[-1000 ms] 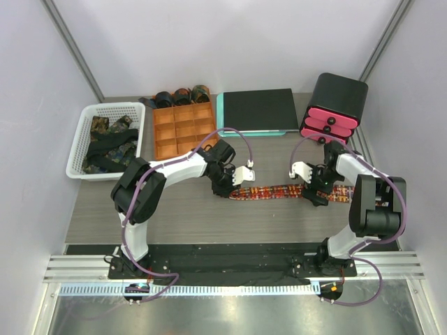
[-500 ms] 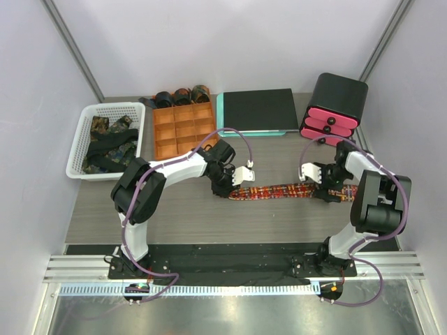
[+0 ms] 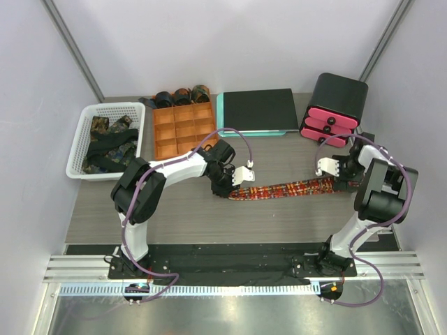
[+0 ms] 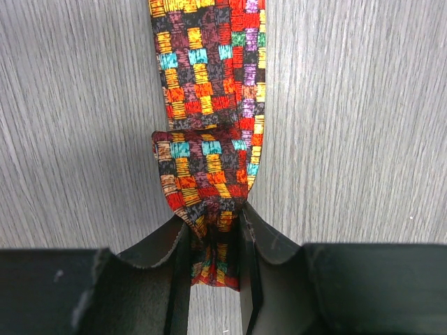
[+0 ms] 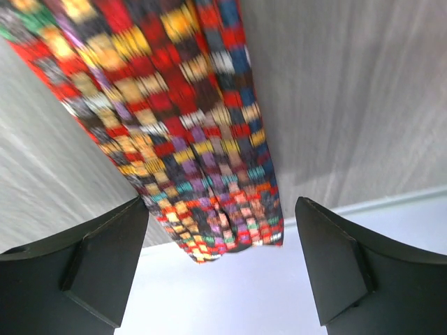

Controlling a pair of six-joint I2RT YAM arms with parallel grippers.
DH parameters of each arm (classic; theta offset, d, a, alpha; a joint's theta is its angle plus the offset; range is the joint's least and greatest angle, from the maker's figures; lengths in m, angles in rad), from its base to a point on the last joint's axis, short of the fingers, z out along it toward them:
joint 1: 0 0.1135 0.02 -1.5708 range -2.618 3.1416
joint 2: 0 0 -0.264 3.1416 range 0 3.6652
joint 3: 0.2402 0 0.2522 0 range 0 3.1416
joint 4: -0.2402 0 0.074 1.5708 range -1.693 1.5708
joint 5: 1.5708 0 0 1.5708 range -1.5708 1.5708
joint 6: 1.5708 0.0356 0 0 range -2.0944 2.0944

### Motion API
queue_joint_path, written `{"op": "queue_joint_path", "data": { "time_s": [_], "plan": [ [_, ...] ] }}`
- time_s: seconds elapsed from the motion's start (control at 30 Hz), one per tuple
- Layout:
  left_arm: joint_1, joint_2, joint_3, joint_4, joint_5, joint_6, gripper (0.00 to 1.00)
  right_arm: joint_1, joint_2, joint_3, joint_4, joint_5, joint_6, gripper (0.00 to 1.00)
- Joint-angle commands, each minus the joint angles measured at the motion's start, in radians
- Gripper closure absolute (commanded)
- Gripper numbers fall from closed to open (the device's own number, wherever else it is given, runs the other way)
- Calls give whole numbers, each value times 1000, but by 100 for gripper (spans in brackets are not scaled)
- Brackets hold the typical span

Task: Roll the ties
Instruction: Roll the tie at the center of the board.

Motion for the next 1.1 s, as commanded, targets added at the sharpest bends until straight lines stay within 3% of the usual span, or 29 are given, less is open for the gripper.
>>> {"op": "queue_joint_path", "data": {
  "time_s": [0.0,0.1,0.2,0.23,0.3,0.33,0.37,0.43,0.53,0.57,0.63,0.67,0.7,0.77,0.93,1.07],
  "plan": [
    [3,3,15,-38,-2,9,83,-22,21,9,47,-79,0,7],
    [3,4,15,-33,1,5,83,-22,-51,125,-151,-209,135,4],
    [4,-2,11,-30,4,2,83,21,-102,260,-261,-364,489,2],
    [3,0,6,-25,4,2,83,34,-104,297,-276,-463,724,0],
    [4,-5,3,-22,10,-3,83,53,-95,367,-250,-567,964,0],
    [3,-3,3,-21,10,-9,83,53,-88,375,-209,-614,1216,0],
    [4,0,8,-19,12,-12,83,53,-61,374,-110,-654,1357,0],
    [3,10,12,-18,13,-20,83,53,-1,363,-36,-674,1542,0],
    [4,24,28,-19,10,-24,83,56,195,435,-109,-887,1703,0],
    [4,29,34,-19,10,-26,83,62,217,431,-73,-917,1827,0],
    [6,33,37,-16,10,-33,83,102,141,292,76,-893,1959,0],
    [4,32,37,-15,9,-35,83,119,83,223,263,-874,2014,0],
    [6,32,37,-15,9,-37,83,149,-8,92,359,-857,2171,0],
    [4,30,34,-7,13,-46,83,202,-77,-6,533,-842,2287,0],
    [4,35,38,-5,12,-52,83,364,-195,-242,770,-745,2490,2],
    [4,32,32,-2,13,-50,83,438,-246,-348,814,-669,2480,6]
  ]
}}
